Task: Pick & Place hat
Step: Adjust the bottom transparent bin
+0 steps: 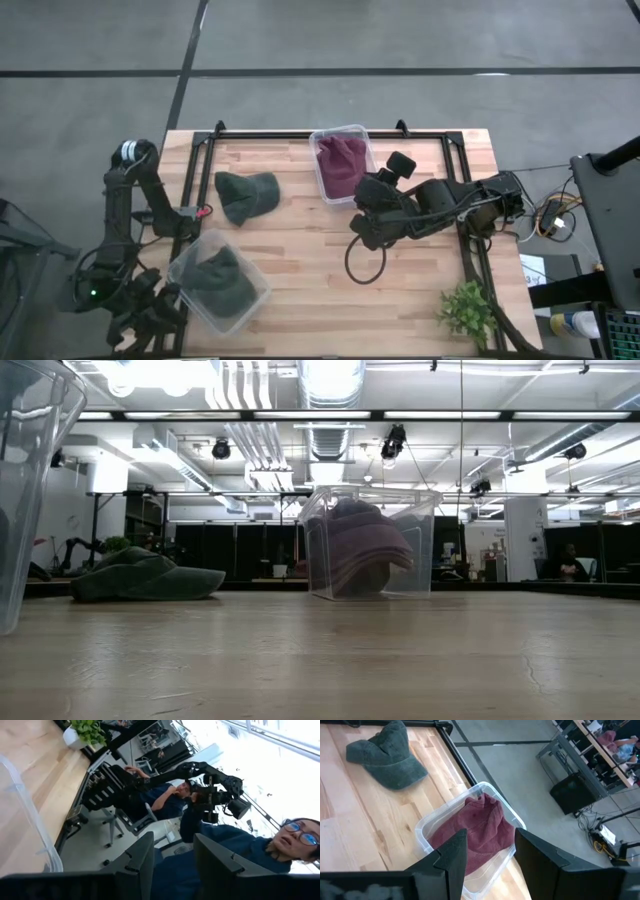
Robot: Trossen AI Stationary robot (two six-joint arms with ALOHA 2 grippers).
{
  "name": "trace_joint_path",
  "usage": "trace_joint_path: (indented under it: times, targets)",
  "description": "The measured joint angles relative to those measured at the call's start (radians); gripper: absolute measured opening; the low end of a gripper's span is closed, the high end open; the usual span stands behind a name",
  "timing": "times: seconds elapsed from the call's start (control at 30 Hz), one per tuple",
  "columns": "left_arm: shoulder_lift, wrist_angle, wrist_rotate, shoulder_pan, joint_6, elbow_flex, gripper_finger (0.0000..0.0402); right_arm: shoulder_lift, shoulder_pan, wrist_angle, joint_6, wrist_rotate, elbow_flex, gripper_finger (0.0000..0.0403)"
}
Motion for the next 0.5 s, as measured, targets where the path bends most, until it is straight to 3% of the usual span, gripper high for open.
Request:
trace_joint_path:
  times: [0.13,0.3,0.5]
  targets:
    - [-0.001,0.004,-0.023,0.006,-0.025,-0.005,0.0131,0.000,0.000,0.001,0.000,0.000,0.000,0.0160]
    - [-0.003,-0.009,-0.069,0.034,-0.230,-0.006,0.0131,0.000,0.000,0.003,0.000,0.000,0.000,0.0160]
    - [-0.025,-0.011,-0.071,0.107,-0.167,0.013,0.0131,0.000,0.000,0.005,-0.001,0.000,0.000,0.0160]
